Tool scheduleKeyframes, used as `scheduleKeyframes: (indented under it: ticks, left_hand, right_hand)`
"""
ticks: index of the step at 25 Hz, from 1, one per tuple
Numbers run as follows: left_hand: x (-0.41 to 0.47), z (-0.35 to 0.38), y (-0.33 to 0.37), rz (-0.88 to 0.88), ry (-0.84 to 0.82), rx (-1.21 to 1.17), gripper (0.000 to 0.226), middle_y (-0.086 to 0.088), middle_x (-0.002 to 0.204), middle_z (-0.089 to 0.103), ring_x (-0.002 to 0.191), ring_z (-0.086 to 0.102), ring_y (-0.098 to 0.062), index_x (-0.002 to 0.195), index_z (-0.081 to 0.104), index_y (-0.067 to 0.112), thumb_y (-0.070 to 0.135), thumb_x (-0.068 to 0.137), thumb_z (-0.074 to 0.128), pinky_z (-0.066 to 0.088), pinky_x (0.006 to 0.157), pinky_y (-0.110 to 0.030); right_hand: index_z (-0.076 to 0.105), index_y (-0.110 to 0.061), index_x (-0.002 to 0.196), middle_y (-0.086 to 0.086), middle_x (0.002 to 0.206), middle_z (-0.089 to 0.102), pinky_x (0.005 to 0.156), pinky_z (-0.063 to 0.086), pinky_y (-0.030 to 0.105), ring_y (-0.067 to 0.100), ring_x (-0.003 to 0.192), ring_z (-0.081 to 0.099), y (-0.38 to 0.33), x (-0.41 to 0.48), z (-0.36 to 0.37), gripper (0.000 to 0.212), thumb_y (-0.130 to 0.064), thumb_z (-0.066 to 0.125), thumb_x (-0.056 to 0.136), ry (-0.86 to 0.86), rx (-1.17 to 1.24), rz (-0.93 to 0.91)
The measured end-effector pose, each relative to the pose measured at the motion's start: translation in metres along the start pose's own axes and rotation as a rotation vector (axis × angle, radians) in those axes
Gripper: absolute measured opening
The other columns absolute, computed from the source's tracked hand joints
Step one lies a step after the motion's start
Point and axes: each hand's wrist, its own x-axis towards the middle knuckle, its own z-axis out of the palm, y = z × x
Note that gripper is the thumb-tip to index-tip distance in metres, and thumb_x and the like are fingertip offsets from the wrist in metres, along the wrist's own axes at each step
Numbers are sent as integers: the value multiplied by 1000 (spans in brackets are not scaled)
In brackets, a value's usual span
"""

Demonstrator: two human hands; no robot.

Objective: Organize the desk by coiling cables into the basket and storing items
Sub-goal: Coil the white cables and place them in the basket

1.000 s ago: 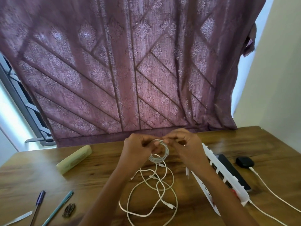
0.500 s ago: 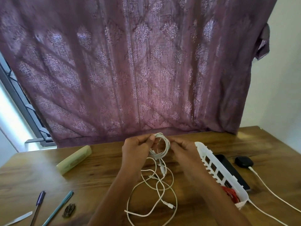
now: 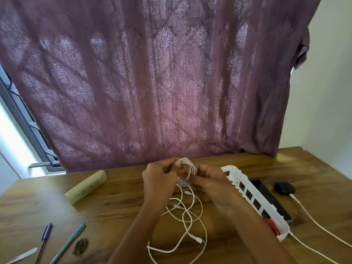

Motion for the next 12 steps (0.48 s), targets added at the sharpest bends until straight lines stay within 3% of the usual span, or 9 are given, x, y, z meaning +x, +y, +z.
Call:
scheduleKeyframes:
  ticks: [5,9,12]
  left_hand:
    - [2,1,-5,-87,2,-61,14,20,68,68,70,63,9,87,73,26,17,86,63,45,64,-4]
    - [3,-2,-9,-90,59,-90,13,19,70,68,73,64,5,91,73,24,17,85,64,49,71,-13]
    - [5,-1,-6,-76,68,-105,12,21,65,66,66,64,8,90,73,26,19,85,64,50,69,-12]
  right_hand:
    - [68,-7,100,12,96,72,76,54,28,21,87,67,4,0,6,27,-8,74,74,-14,127,40]
    - [66,-19,90,2,91,71,77,58,38,22,90,67,8,4,4,26,-17,80,68,256,-30,-99]
    - [71,-21,91,3,93,71,81,57,45,24,92,67,11,3,10,20,-22,74,72,259,110,-235]
